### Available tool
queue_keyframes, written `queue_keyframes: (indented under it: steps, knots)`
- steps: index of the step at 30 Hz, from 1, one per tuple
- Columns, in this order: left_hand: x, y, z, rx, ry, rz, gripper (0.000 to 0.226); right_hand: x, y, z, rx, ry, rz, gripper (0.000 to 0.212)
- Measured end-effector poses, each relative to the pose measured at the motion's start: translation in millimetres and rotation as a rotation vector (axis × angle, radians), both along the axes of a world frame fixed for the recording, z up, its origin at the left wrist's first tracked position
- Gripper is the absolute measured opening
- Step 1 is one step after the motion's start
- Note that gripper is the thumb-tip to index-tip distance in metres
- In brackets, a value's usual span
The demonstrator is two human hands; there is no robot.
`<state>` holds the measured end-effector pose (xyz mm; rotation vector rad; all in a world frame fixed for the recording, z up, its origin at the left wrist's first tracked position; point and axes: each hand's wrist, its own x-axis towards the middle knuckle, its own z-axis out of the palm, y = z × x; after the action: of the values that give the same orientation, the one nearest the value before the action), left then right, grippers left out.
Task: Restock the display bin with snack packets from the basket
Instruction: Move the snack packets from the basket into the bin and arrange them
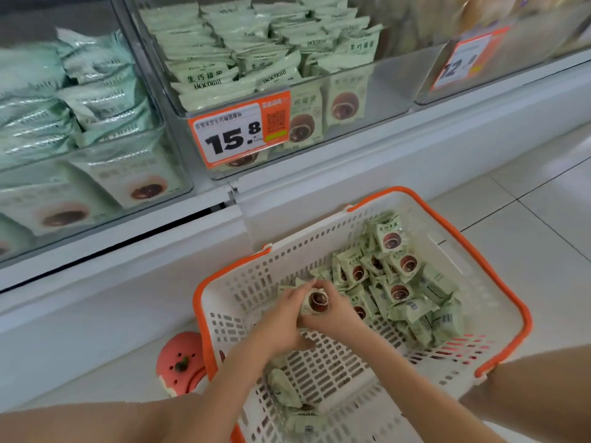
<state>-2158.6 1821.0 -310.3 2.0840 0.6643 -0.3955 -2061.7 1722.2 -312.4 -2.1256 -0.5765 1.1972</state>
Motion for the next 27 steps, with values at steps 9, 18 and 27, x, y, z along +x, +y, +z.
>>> queue_keyframes:
  steps: [9,18,27]
  knots:
    - [50.2,9.4,144.7,0.206,-0.48,-0.001,0.076,60.8,-27.7,156.4,0.425,-0.18,0.109,0.061]
    - [75.3,21.2,267.3,0.392,-0.629,-0.119,0.078,118.6,-33.6,264.8,0.67,-0.345,0.084,0.061]
    - [99.0,28.4,260.8,0.503,-0.553,-0.121,0.08,141.1,-25.5,267.6,0.62,-0.287,0.077,0.055]
